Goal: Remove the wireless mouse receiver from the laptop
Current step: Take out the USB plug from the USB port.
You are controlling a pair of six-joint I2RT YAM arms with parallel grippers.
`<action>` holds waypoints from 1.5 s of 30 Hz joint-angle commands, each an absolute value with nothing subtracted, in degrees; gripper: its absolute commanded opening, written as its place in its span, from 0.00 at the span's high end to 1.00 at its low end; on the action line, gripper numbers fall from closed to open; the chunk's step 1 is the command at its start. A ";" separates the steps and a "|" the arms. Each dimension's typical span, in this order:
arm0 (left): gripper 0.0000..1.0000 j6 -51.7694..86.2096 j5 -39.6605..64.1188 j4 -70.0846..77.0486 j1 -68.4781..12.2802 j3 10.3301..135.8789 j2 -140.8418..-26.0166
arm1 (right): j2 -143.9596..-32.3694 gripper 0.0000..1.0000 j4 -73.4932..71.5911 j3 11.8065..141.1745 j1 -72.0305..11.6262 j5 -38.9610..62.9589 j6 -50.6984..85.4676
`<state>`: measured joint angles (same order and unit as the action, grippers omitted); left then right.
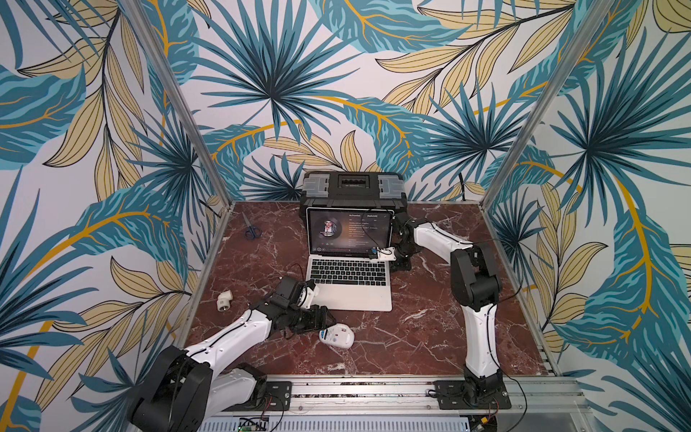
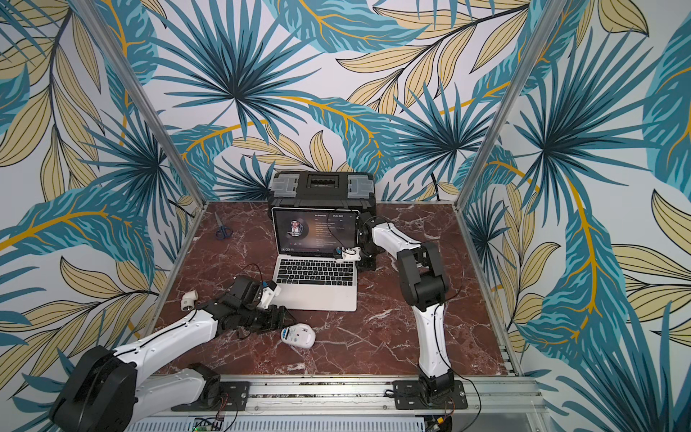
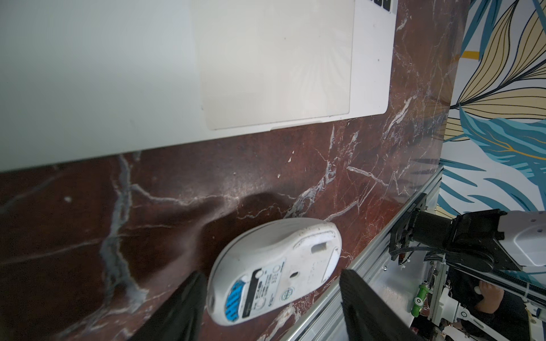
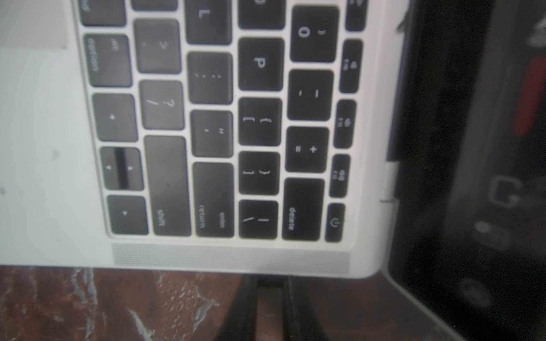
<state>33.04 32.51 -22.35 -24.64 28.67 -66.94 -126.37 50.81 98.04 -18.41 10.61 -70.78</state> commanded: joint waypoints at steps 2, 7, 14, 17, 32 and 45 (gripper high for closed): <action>0.24 31.06 32.48 -22.46 -24.08 32.46 -67.88 | -128.09 1.00 51.19 98.09 -20.08 13.75 -71.53; 0.24 29.11 33.13 -22.68 -24.07 34.04 -68.31 | -126.56 1.00 51.65 97.56 -19.26 13.58 -71.72; 0.24 25.96 33.75 -24.45 -23.61 35.93 -69.13 | -123.83 1.00 53.37 96.88 -18.17 9.37 -72.23; 0.24 24.66 34.14 -24.88 -23.55 36.39 -70.12 | -122.49 1.00 53.59 96.77 -17.23 8.91 -72.24; 0.25 23.51 36.66 -22.18 -23.44 36.87 -72.57 | -116.68 1.00 54.45 95.50 -16.52 10.92 -71.24; 0.44 46.51 55.22 11.73 -23.59 42.18 -78.38 | -97.72 1.00 57.72 86.31 -25.70 21.68 -53.74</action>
<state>38.39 47.59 -1.15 -23.73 40.25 -76.60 -99.46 54.13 88.31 -23.70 18.00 -60.05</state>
